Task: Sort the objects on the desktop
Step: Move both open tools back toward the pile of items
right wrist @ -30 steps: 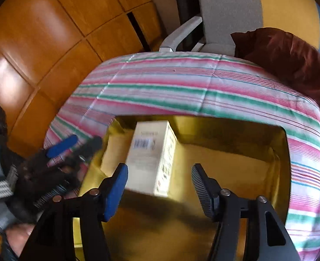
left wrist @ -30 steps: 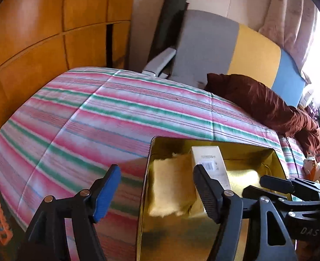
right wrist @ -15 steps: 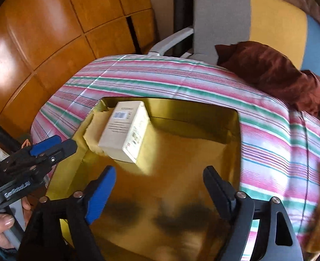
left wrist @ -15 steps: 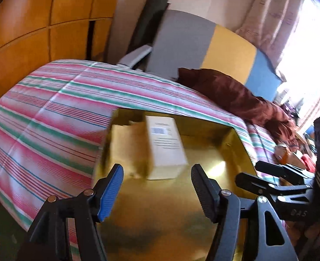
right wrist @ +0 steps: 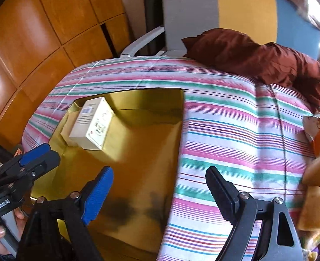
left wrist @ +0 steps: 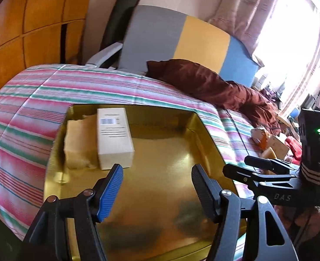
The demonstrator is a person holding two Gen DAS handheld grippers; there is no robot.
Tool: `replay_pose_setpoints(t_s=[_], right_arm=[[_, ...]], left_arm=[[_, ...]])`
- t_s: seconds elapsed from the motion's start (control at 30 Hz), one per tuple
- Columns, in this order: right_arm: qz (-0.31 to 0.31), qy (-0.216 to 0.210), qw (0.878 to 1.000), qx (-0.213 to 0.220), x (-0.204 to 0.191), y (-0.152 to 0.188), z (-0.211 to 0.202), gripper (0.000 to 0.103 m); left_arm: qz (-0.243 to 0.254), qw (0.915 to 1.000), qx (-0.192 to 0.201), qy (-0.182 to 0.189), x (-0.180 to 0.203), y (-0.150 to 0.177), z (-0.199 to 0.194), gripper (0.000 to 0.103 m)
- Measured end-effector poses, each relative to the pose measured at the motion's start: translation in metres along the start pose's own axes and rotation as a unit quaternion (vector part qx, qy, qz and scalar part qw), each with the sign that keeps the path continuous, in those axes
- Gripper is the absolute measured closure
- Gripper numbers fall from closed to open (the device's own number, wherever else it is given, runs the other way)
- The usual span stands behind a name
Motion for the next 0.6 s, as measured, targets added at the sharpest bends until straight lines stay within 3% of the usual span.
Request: replay_pose_setpoints(t_s=[0.27,0.6], right_arm=[[0.010,0.030,0.999,0.007,0.034,0.010,-0.024,0.016],[0.014,0.083,0.996,0.020,0.096,0.009,-0.075,0.014]], left_arm=[[0.041,0.9991,-0.009,0.003,0.038,0.005,0.001,0.036],[0.091,0.9950,-0.018,0.036,0.095,0.012,-0.001,0.036]])
Point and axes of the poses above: each gripper's, at about its wrist camera, not at the fingertips, and z roughly the way its jaws point, x to its right, y to its underside, the point moved 9 cm from there along z, roughly the way its jaws point, and after that the axes turned 10 degrees about -y, right-handed, at the moved point
